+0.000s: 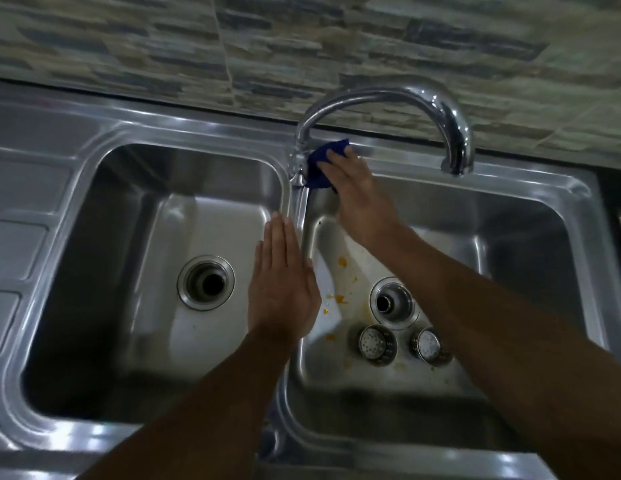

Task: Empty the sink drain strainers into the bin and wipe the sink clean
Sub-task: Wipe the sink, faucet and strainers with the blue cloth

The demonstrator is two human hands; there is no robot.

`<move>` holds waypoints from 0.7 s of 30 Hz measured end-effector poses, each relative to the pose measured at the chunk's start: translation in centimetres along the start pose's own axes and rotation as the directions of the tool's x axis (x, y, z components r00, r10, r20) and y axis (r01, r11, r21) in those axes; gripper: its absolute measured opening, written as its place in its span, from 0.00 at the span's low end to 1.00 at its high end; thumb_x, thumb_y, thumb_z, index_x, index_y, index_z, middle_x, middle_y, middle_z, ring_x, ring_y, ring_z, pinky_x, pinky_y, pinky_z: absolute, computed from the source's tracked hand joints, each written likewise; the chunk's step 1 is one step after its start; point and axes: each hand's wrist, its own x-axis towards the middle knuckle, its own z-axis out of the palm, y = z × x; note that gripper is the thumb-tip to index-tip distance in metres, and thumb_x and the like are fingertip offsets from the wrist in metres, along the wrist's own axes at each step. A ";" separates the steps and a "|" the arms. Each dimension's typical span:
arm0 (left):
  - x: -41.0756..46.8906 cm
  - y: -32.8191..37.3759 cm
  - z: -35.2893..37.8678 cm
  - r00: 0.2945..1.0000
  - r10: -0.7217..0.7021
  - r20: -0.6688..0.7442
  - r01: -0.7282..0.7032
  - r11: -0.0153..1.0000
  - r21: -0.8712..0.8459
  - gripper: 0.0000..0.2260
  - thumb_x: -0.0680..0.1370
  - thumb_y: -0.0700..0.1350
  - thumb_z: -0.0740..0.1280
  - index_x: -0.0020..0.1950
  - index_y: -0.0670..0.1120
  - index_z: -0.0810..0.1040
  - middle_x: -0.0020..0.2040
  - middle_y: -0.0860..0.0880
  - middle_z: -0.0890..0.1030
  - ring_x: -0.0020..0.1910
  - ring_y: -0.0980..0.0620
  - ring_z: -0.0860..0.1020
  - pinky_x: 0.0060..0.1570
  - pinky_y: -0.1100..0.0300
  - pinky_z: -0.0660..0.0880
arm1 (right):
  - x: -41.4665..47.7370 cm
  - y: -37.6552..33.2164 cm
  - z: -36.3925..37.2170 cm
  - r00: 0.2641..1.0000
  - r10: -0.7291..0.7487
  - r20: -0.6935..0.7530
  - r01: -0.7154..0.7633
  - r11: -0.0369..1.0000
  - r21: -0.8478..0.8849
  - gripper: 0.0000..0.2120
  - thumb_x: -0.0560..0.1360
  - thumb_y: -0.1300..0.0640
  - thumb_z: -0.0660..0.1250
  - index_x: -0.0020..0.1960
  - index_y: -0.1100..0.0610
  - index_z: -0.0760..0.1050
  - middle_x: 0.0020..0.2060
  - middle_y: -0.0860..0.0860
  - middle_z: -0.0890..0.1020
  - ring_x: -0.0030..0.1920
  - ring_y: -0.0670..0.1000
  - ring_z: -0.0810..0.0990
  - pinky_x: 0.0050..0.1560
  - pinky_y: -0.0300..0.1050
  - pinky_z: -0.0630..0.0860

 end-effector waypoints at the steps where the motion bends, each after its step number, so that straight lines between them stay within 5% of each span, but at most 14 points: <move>1: 0.0 0.0 0.1 1.000 0.004 -0.007 -0.004 1.000 0.005 0.28 0.86 0.48 0.50 0.82 0.38 0.45 0.83 0.40 0.45 0.83 0.45 0.44 0.81 0.47 0.51 | 0.0 0.9 -0.4 0.999 -0.003 0.039 0.004 1.000 -0.027 0.34 0.73 0.73 0.66 0.77 0.57 0.66 0.78 0.56 0.65 0.79 0.59 0.59 0.75 0.59 0.65; 4: 0.0 -0.1 0.0 1.000 0.001 -0.006 -0.001 1.000 -0.006 0.28 0.85 0.47 0.50 0.82 0.38 0.46 0.83 0.40 0.45 0.83 0.45 0.45 0.81 0.47 0.50 | -1.9 4.6 -2.1 0.986 0.151 0.067 -0.145 0.985 -0.091 0.38 0.71 0.73 0.65 0.78 0.54 0.64 0.78 0.56 0.64 0.78 0.60 0.62 0.74 0.60 0.66; 7: 0.0 0.1 -0.1 1.000 0.004 -0.030 -0.004 1.000 -0.003 0.28 0.84 0.46 0.51 0.82 0.37 0.49 0.83 0.39 0.48 0.83 0.44 0.48 0.81 0.47 0.52 | -5.2 7.2 -3.8 0.930 0.362 -0.065 -0.367 0.926 -0.092 0.36 0.70 0.73 0.63 0.77 0.57 0.66 0.76 0.59 0.66 0.75 0.64 0.65 0.73 0.60 0.67; 12: 0.0 0.2 0.1 1.000 0.005 -0.027 -0.005 1.000 0.001 0.28 0.85 0.47 0.50 0.82 0.36 0.48 0.83 0.38 0.47 0.83 0.43 0.47 0.81 0.47 0.53 | -3.5 4.8 -3.3 0.822 0.563 -0.087 -0.568 0.820 -0.064 0.31 0.74 0.67 0.63 0.77 0.62 0.63 0.76 0.64 0.64 0.75 0.65 0.63 0.76 0.59 0.61; 19: 0.1 0.3 0.2 1.000 0.009 -0.028 -0.009 1.000 0.013 0.27 0.86 0.47 0.50 0.82 0.37 0.47 0.83 0.40 0.46 0.83 0.45 0.44 0.82 0.48 0.49 | 0.0 -2.9 -0.4 0.971 0.240 0.011 -0.235 0.959 -0.160 0.29 0.79 0.66 0.57 0.79 0.66 0.57 0.78 0.65 0.58 0.80 0.64 0.52 0.80 0.60 0.44; 21: 0.0 0.2 0.3 0.999 0.019 -0.040 -0.017 0.999 0.045 0.27 0.86 0.46 0.49 0.82 0.36 0.48 0.83 0.39 0.47 0.83 0.44 0.45 0.81 0.47 0.50 | 0.1 -3.0 -0.1 0.992 0.118 -0.034 -0.121 0.984 -0.130 0.27 0.78 0.68 0.58 0.76 0.68 0.62 0.77 0.66 0.62 0.79 0.65 0.56 0.80 0.60 0.48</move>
